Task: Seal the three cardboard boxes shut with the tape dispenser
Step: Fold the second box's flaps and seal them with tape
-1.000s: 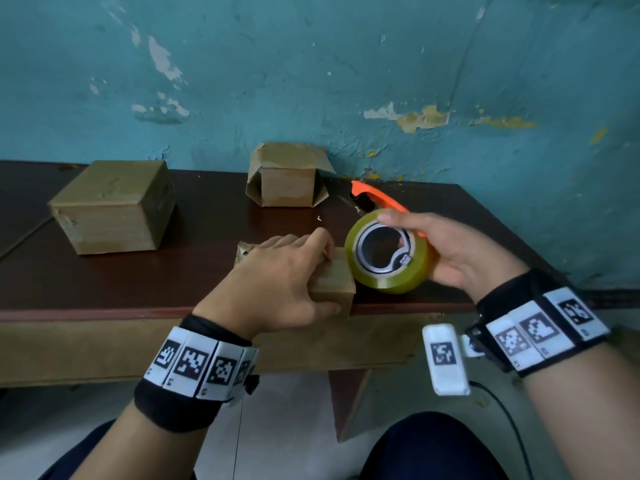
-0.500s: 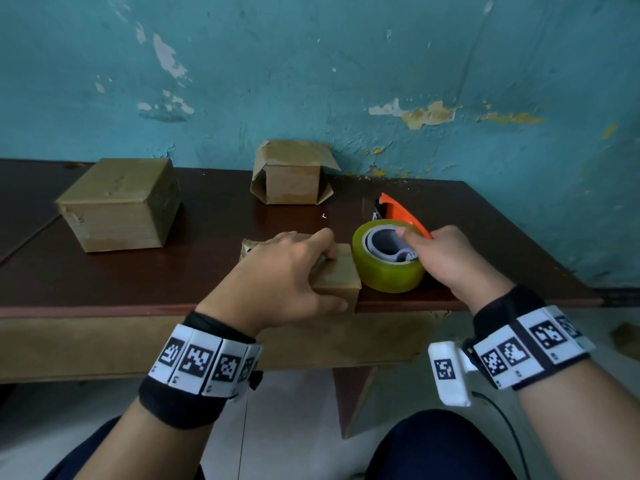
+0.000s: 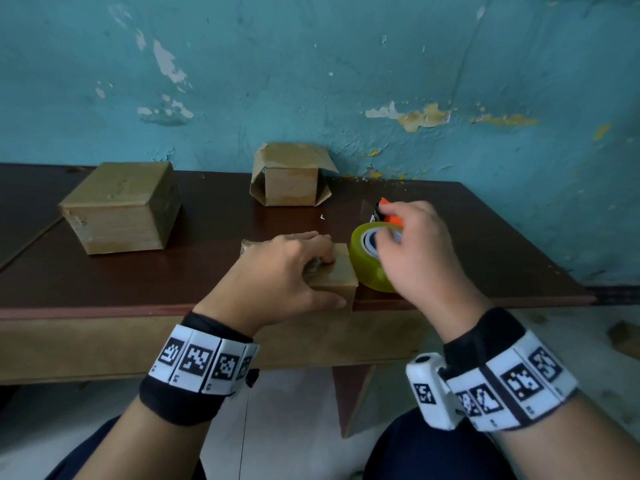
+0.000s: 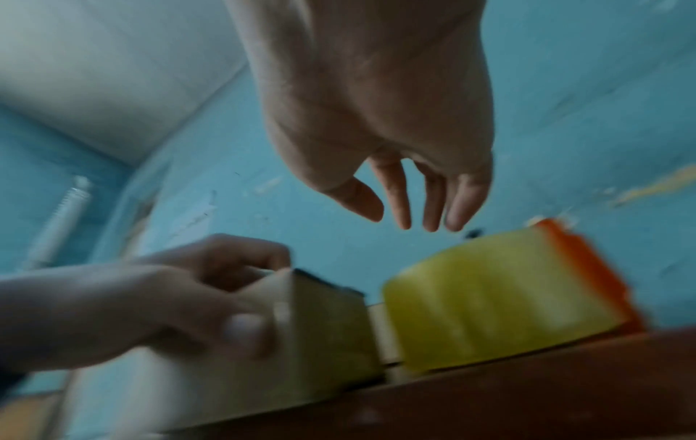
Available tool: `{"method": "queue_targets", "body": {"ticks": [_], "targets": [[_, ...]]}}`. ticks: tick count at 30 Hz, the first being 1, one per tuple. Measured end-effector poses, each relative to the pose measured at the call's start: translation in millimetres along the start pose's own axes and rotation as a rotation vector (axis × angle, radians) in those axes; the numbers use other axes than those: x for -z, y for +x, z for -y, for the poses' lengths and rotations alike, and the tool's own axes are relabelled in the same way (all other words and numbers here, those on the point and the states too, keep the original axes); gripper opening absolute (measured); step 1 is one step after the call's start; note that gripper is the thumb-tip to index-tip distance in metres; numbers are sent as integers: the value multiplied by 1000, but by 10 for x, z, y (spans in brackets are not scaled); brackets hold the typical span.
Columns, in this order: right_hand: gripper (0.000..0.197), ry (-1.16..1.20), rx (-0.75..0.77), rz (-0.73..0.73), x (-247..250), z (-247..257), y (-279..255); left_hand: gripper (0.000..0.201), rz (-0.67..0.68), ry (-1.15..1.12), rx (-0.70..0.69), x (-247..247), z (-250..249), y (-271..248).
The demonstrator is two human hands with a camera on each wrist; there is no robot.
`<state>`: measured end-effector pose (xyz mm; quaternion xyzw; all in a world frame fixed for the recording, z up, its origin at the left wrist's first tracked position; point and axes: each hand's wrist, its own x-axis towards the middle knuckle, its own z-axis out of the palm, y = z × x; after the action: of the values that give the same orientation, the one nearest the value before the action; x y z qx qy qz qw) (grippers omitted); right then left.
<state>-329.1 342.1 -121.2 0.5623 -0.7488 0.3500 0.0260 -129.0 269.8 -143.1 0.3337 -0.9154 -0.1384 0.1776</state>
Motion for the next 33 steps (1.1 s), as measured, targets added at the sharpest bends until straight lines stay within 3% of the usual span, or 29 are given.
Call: {"method": "queue_targets", "body": {"ticks": [3,7,10,12,15,20,23,28,33], "targets": [[36,75,119,98,-129,174,-81,63,-7,42,-26,37,-7,-12],[42,129,163,300,-250,299,-131,71,1,64,-54,64,67,-68],[53,-33,208,430,-400,333,-217,76,60,19,-142,126,258,-159],[54,-175,264,417,-508,320,-246,71,73,-136,-134,197,427,-251],[52,-201,275,368,-600,295,-258,65,68,-489,80,238,600,-458],[51,-121,290,291,-641,287,-314,93,-17,-584,356,111,555,-588],[61,-42,234,319,-590,333,-347,96,-73,-615,397,72,498,-590],[112,-26,203,452,-520,376,-363,81,-153,-783,469,34,400,-580],[112,90,167,329,-560,279,-380,75,-256,-1015,412,33,405,-523]]}}
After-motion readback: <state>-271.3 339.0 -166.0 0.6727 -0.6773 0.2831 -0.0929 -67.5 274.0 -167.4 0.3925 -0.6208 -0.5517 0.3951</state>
